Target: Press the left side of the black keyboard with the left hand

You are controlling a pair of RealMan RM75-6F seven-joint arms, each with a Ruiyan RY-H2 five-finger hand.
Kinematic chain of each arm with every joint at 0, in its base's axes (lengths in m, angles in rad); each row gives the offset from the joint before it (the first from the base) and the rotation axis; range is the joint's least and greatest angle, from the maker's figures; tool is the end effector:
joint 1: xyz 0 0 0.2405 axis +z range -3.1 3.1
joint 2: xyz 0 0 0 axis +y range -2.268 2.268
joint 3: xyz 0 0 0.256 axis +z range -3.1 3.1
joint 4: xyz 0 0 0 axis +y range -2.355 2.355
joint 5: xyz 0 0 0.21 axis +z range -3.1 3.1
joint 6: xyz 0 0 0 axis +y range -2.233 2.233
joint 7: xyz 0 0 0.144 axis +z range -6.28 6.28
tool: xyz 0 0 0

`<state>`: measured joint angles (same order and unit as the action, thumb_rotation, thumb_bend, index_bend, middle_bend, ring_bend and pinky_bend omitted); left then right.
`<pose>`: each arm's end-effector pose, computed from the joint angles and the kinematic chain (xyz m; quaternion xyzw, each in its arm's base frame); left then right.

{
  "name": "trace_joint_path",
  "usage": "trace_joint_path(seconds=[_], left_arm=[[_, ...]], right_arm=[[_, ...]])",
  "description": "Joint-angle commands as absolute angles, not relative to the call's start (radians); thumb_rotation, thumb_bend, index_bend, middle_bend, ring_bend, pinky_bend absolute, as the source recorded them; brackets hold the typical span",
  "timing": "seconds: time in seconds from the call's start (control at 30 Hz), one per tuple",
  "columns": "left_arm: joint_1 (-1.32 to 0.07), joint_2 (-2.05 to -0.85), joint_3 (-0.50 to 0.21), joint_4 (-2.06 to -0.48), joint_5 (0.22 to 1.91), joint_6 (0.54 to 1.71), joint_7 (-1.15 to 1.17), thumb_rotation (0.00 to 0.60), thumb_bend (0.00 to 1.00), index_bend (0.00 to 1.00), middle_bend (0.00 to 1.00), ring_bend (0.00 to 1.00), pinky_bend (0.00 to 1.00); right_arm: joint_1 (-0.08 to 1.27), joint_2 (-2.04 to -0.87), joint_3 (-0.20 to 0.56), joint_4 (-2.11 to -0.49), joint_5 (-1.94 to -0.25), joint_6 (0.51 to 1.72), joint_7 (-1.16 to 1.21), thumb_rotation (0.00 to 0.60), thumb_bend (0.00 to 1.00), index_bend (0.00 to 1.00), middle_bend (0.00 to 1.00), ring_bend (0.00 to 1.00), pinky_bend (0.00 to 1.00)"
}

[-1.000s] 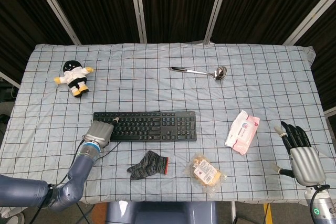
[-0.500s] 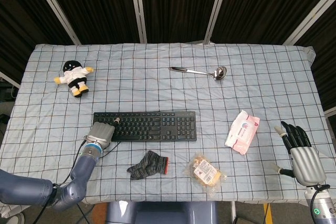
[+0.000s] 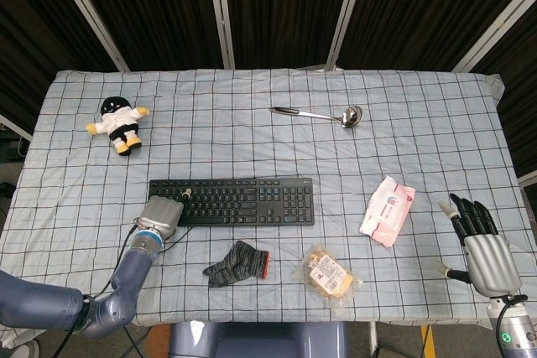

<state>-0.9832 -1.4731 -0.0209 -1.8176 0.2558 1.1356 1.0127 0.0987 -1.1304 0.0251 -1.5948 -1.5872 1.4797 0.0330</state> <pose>-0.1556 0.3042 -0.0203 -0.7865 -0.3905 -0.0790 0.4718 -0.3019 -0.1796 0.1480 0.6230 -0.3814 0.4061 0.5491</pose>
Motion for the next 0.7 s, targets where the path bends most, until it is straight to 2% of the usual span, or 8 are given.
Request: trace_joint_path(seconds=[0.03,0.17,0.3,0.37,0.4,0.47,0.57,0.7], left_arm=[[-0.98,-1.448,-0.029,-1.852,0.287,1.162,0.994,0.6,1.0,0.0,0.84,0.73,0.55],[-0.962,-1.385,-0.031,-1.937,0.362,1.203,0.959,0.6,1.0,0.0,0.8,0.69,0.52],[-0.917,-1.301,-0.002,-2.041,0.465,1.247,0.909,0.6,0.98,0.0,0.6,0.51,0.4],[-0.884,-1.267,0.022,-2.08,0.539,1.281,0.878,0.6,0.84,0.0,0.36,0.32,0.28],[-0.857,-1.248,0.044,-2.1,0.597,1.307,0.859,0.6,0.72,0.0,0.21,0.2,0.19],[-0.789,-1.214,0.105,-2.121,0.747,1.374,0.817,0.6,0.49,0.0,0.04,0.05,0.06],[-0.682,-1.181,0.202,-2.113,0.952,1.471,0.754,0.6,0.21,0.0,0.0,0.0,0.0],[-0.553,-1.159,0.285,-2.059,1.141,1.581,0.628,0.6,0.12,0.0,0.0,0.0,0.0]], right_arm=[[0.099,-1.129,0.024,-1.595,-1.586,1.477,0.03,0.6,0.05,0.07,0.0,0.0,0.0],[0.099,-1.129,0.025,-1.595,-1.584,1.477,0.028,0.6,0.05,0.07,0.0,0.0,0.0],[0.099,-1.129,0.024,-1.595,-1.583,1.474,0.024,0.6,0.05,0.07,0.0,0.0,0.0],[0.099,-1.13,0.024,-1.594,-1.583,1.475,0.021,0.6,0.05,0.07,0.0,0.0,0.0],[0.099,-1.13,0.025,-1.594,-1.583,1.476,0.02,0.6,0.05,0.07,0.0,0.0,0.0],[0.098,-1.13,0.025,-1.593,-1.582,1.476,0.017,0.6,0.05,0.07,0.0,0.0,0.0],[0.098,-1.131,0.026,-1.593,-1.582,1.479,0.014,0.6,0.05,0.07,0.0,0.0,0.0],[0.097,-1.134,0.028,-1.594,-1.584,1.484,0.008,0.6,0.05,0.07,0.0,0.0,0.0]])
